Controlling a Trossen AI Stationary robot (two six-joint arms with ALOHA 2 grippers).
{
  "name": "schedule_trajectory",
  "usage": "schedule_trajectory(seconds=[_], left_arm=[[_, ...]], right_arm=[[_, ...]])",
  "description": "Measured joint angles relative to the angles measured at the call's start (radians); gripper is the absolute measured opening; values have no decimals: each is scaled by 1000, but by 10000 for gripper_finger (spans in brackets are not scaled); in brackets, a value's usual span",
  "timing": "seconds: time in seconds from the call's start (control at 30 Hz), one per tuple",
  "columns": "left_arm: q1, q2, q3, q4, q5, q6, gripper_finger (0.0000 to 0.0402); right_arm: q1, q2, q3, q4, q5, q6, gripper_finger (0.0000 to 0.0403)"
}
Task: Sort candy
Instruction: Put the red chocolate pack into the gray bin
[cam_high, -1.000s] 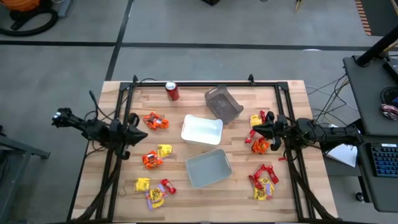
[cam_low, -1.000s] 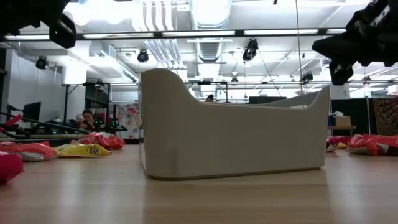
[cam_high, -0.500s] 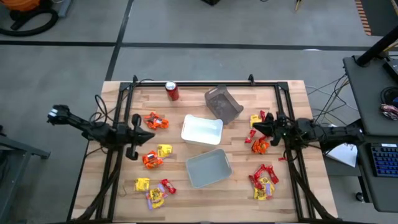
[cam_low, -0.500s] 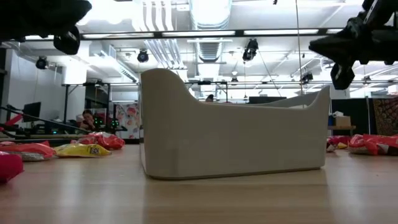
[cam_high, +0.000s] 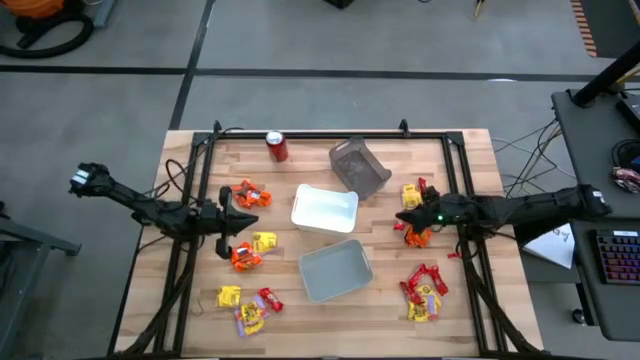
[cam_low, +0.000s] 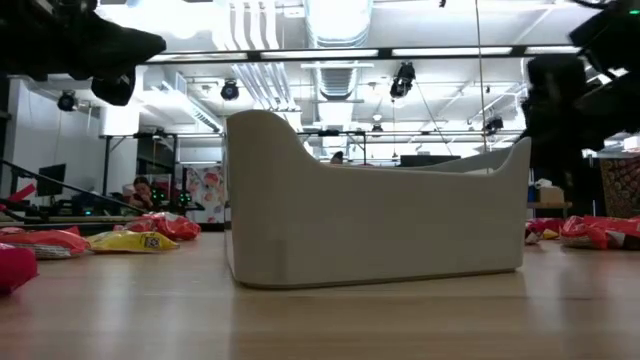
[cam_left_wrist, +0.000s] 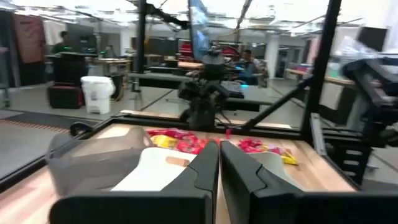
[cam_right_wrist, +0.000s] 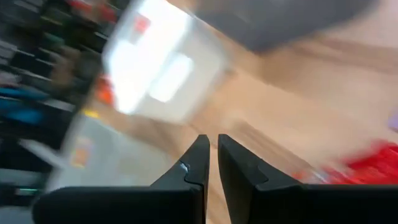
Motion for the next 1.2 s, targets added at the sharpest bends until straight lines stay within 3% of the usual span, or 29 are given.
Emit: schedule_trajectory(seconds=[0.2, 0.4, 0.63, 0.87, 1.03, 1.2], left_arm=[[0, 6, 0, 6, -152, -22, 0], [0, 4, 0, 5, -162, 14, 0], [0, 5, 0, -10, -162, 125, 0], [0, 10, 0, -26, -161, 58, 0], [0, 26, 0, -32, -160, 34, 0], [0, 28, 0, -32, -160, 34, 0]], right_arm=[[0, 207, 233, -393, 87, 44, 27], [0, 399, 420, -674, 111, 175, 33], [0, 538, 525, -689, -11, 303, 111], [0, 660, 539, -685, -24, 322, 196], [0, 748, 538, -657, -4, 301, 208], [0, 821, 538, -597, 10, 280, 185]])
